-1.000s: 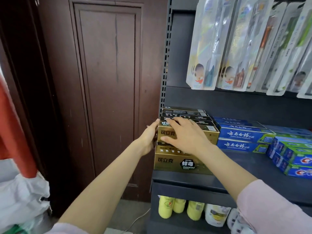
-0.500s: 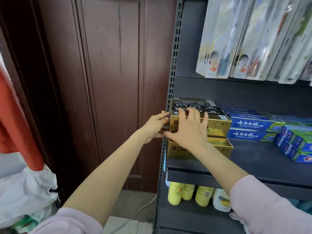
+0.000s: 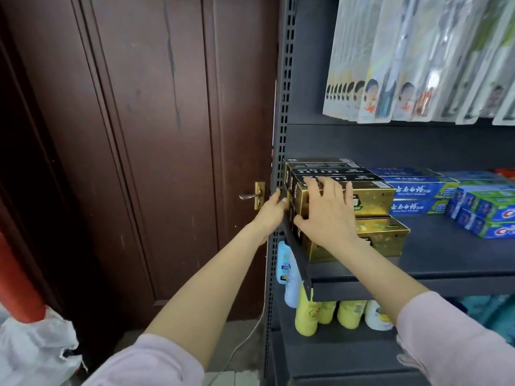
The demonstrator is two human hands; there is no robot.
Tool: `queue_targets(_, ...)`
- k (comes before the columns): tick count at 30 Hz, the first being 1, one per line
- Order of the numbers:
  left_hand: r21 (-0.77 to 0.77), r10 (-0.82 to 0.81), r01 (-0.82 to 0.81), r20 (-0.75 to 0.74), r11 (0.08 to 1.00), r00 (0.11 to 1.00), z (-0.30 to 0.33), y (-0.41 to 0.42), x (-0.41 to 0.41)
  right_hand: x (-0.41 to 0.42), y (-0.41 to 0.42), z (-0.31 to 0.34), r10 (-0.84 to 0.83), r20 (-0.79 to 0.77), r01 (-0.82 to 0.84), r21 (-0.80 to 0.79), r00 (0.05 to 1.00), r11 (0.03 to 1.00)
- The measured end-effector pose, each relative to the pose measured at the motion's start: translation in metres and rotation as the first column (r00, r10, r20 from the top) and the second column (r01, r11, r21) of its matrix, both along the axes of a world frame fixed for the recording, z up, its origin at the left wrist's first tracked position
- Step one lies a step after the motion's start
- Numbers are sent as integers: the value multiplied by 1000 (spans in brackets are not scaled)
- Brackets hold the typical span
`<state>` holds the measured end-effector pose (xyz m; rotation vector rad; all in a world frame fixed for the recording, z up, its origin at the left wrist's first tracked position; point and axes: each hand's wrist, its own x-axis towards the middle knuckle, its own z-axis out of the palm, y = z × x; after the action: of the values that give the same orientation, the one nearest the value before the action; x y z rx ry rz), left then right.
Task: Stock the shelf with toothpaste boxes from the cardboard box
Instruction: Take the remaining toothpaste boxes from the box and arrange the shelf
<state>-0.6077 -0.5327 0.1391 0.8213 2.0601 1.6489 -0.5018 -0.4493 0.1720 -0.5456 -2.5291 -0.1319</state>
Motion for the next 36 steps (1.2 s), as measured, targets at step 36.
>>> queue_targets(36,156,29,-74,272,985,962,9,63,-31,-17,41,33,142,138,-143,-3,980,990)
